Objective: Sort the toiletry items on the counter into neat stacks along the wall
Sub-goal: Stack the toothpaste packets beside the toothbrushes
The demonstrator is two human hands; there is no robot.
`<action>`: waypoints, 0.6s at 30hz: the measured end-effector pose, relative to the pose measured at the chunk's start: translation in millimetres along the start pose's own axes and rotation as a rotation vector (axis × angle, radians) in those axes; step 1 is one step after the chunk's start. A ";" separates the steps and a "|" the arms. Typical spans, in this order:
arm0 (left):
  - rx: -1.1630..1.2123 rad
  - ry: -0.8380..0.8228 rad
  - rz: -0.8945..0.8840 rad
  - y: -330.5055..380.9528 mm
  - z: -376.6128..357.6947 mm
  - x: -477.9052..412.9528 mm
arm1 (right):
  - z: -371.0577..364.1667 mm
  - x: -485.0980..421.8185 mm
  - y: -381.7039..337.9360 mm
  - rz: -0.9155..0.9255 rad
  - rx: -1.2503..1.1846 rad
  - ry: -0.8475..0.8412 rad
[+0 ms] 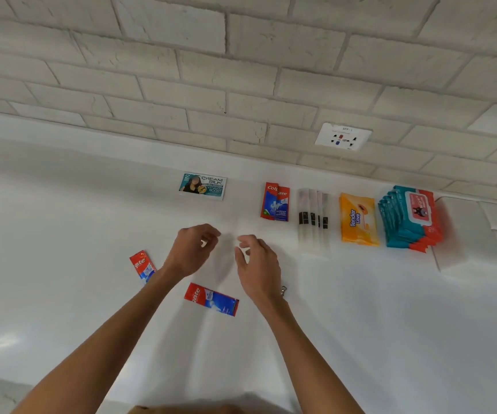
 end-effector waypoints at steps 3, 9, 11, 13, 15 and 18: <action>-0.031 -0.046 0.044 -11.4 -0.9 41.9 | -18.3 25.8 -4.3 0.041 0.067 -0.080; -0.183 -0.190 0.114 -32.9 -17.9 102.6 | -38.5 65.1 -5.0 0.137 0.214 -0.215; -0.238 -0.224 0.120 -36.1 -24.2 109.4 | -43.0 71.3 -4.4 0.166 0.267 -0.230; -0.289 -0.234 0.104 -37.6 -28.4 112.8 | -46.6 75.2 -4.7 0.180 0.341 -0.246; -0.335 -0.231 0.084 -39.1 -30.5 113.7 | -49.2 76.8 -4.7 0.182 0.403 -0.255; -0.388 -0.236 0.053 -38.5 -30.9 109.2 | -51.4 77.0 -4.6 0.155 0.437 -0.288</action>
Point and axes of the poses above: each hand's wrist, its own x-axis away from the middle knuckle, its own z-axis out of the back of the hand, y = z × x, the point moved 4 cm from there along -x, towards the middle knuckle, and after that the axes turned 9 degrees about -y, right-handed, at the moved point
